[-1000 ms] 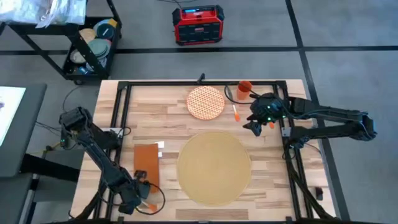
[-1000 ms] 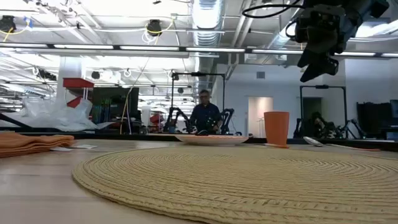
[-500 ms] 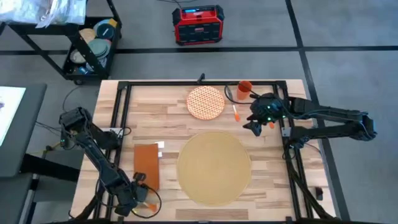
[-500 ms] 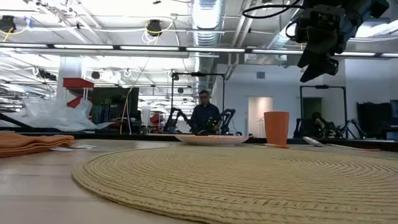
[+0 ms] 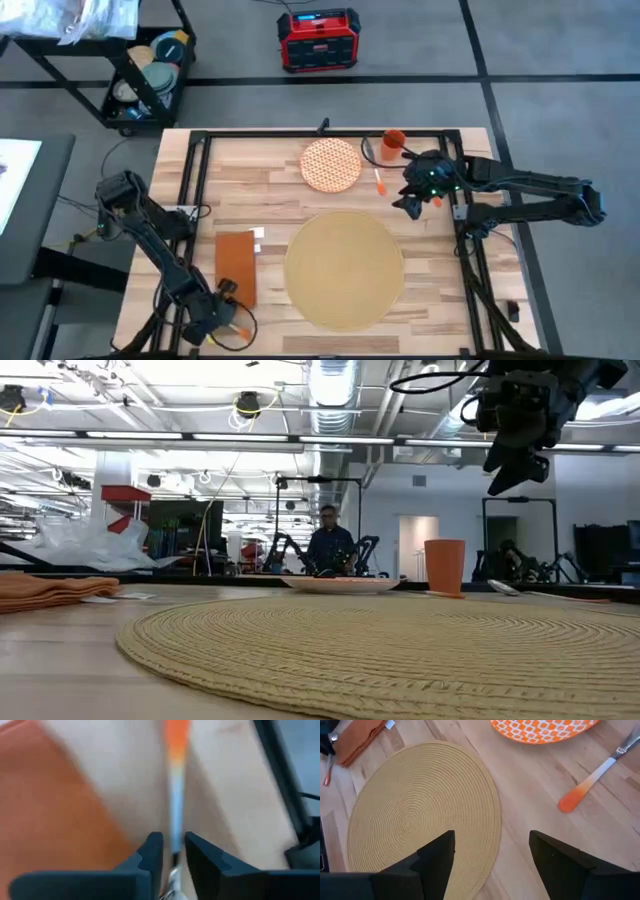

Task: Set table place
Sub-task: Put the orange fork on top of the orange table napkin

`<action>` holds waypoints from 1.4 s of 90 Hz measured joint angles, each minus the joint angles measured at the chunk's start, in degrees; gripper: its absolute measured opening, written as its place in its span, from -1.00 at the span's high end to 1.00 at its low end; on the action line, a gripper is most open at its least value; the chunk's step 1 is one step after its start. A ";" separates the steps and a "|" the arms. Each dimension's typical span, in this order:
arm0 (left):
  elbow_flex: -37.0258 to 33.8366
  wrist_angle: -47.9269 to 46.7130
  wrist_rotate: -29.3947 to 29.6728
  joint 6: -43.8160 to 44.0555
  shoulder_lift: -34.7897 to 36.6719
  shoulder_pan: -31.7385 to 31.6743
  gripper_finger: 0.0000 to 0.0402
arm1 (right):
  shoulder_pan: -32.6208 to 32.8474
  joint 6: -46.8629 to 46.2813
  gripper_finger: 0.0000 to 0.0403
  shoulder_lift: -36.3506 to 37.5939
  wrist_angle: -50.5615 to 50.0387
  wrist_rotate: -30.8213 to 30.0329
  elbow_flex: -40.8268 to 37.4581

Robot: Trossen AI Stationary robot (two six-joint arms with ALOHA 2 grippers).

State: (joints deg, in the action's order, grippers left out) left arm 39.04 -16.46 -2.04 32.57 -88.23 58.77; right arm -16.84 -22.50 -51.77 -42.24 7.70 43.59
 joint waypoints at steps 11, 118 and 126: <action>-0.08 0.60 0.41 0.16 -0.04 0.05 0.97 | 0.00 -0.02 -0.22 0.02 -1.05 0.00 0.01; 12.18 -37.46 -5.09 -66.95 0.96 -22.18 1.00 | -3.04 1.95 -0.22 0.02 -2.71 -0.31 0.01; 12.18 -40.20 -5.43 -72.58 0.96 -24.50 1.00 | -3.04 1.95 -0.22 0.02 -2.94 -0.30 0.00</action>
State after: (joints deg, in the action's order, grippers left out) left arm 51.22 -56.66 -7.48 -40.01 -87.26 34.27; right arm -19.88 -20.56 -51.75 -45.18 7.41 43.59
